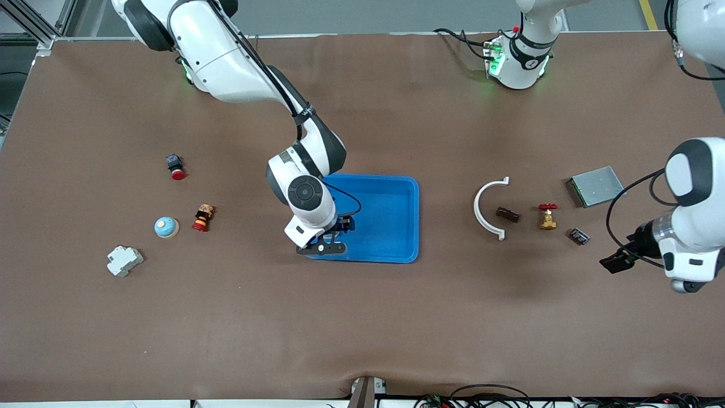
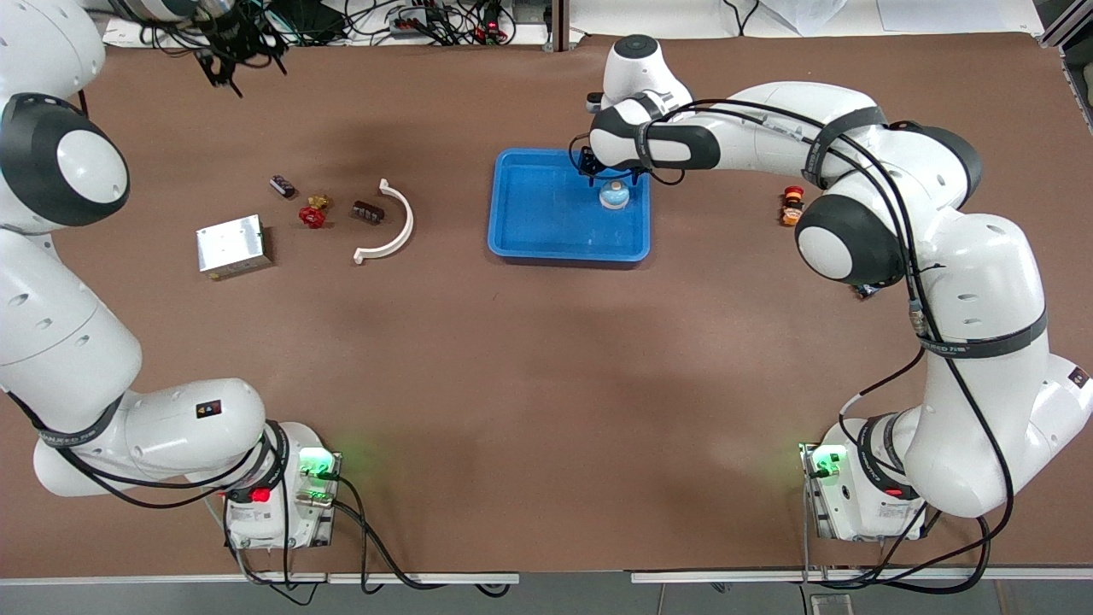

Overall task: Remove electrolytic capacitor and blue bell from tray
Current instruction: 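Grasp the second bell with the right gripper while the left gripper withdraws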

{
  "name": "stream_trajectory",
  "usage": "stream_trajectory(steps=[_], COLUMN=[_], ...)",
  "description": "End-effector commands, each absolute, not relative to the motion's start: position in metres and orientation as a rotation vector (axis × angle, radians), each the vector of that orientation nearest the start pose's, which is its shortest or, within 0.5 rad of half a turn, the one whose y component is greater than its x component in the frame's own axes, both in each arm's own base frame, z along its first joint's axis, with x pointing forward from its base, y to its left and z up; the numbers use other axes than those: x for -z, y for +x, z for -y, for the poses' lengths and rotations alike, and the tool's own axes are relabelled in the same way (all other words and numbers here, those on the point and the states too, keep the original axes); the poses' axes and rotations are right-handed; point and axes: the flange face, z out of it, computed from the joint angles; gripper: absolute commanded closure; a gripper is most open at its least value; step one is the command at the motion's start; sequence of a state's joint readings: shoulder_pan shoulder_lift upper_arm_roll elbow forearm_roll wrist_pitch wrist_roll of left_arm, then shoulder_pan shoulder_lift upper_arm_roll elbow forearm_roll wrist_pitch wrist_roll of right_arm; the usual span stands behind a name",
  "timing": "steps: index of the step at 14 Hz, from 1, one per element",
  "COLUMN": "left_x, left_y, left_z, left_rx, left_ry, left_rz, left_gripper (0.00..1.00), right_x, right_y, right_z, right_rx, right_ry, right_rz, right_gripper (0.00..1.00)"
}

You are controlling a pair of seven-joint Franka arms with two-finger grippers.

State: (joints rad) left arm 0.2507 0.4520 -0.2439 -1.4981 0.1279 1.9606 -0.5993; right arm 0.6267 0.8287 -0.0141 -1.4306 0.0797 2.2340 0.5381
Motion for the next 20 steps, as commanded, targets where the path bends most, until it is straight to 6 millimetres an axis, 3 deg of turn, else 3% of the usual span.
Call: stream_trajectory(steps=[1, 4, 9, 14, 15, 18, 20], left_x=[-0.465, -0.5, -0.58, -0.633, -0.639, -0.649, -0.651], left_y=[0.677, 0.666, 0.629, 0.585, 0.574, 0.543, 0.528], left_z=[-0.039, -0.032, -0.017, -0.002, 0.006, 0.002, 0.002], left_rx=[0.112, 0.077, 0.122, 0.086, 0.079, 0.043, 0.031], left_ry=[-3.052, -3.067, -3.075, -3.075, -3.08, -3.146, -3.157], left_rz=[0.71, 0.58, 0.407, 0.347, 0.321, 0.306, 0.261], left_gripper=[0.0, 0.0, 0.0, 0.0, 0.0, 0.0, 0.0], right_x=[-0.188, -0.181, -0.172, -0.169, -0.169, -0.169, -0.169], right_y=[0.589, 0.588, 0.583, 0.58, 0.581, 0.582, 0.581], right_z=[-0.423, -0.421, -0.417, -0.417, -0.416, -0.415, -0.416], right_rx=[-0.071, -0.082, -0.105, -0.114, -0.114, -0.116, -0.119], right_ry=[-3.114, -3.12, -3.131, -3.134, -3.134, -3.13, -3.127], right_rz=[0.058, 0.056, 0.056, 0.05, 0.038, 0.027, 0.025], right_gripper=[0.0, 0.0, 0.0, 0.0, 0.12, 0.62, 0.8])
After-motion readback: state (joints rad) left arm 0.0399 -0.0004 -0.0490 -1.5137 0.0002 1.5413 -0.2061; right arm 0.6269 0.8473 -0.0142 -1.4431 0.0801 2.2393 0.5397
